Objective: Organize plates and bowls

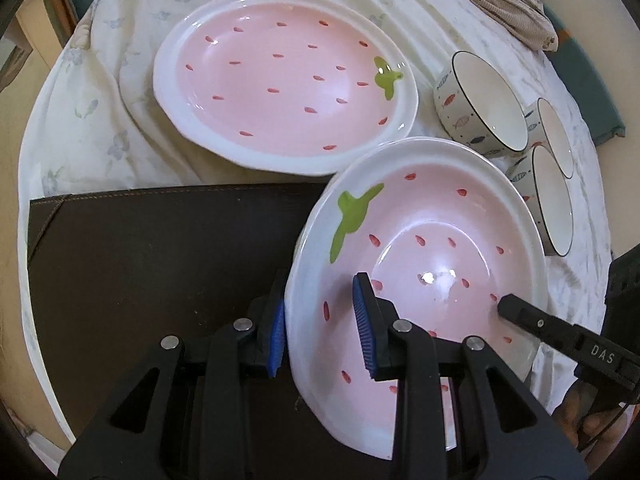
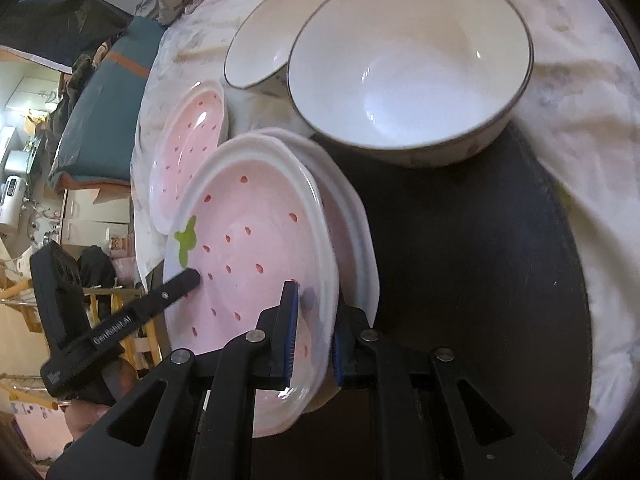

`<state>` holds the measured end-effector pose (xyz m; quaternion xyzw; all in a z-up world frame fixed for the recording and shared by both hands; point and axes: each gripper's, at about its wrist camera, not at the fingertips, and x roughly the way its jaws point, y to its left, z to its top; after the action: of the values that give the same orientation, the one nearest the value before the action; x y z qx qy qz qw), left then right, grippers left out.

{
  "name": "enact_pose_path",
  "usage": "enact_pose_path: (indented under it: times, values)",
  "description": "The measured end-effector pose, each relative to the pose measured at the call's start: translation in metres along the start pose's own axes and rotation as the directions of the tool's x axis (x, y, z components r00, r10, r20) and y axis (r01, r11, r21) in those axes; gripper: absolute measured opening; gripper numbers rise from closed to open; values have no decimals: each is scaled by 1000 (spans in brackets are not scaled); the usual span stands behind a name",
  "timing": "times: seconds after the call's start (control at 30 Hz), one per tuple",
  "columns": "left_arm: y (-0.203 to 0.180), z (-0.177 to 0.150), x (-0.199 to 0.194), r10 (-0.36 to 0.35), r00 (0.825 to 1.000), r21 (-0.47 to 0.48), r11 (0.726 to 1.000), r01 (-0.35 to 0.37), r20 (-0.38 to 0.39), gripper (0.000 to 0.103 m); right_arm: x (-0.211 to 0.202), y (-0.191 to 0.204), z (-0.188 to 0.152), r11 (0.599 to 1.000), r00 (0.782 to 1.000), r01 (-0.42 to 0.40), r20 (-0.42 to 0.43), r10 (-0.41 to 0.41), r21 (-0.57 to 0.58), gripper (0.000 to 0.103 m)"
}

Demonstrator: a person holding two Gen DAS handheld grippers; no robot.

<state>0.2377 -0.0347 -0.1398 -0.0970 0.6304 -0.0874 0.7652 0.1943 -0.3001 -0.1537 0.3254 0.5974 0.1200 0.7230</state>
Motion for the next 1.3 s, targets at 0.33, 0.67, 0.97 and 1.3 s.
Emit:
enact_pose_path:
  times: [0.33, 0.67, 0.97, 1.3]
  values:
    - [2, -1, 5, -21, 1000, -14, 1000, 21, -17, 30, -11, 5, 4, 997, 997, 73, 18, -72, -10, 18]
    - [5, -6, 1, -19, 1000, -6, 1000, 19, -14, 29, -45, -12, 0, 991, 990, 130, 46, -132, 32, 19]
    - [-9, -11, 1, 29, 1000, 46, 999, -29, -1, 32, -26, -13, 6, 992, 991, 128, 39, -128, 5, 59]
    - [-7, -10, 3, -1, 1000, 40, 999, 0, 4, 31, -1, 1, 0, 980, 987, 158, 34, -155, -119, 33]
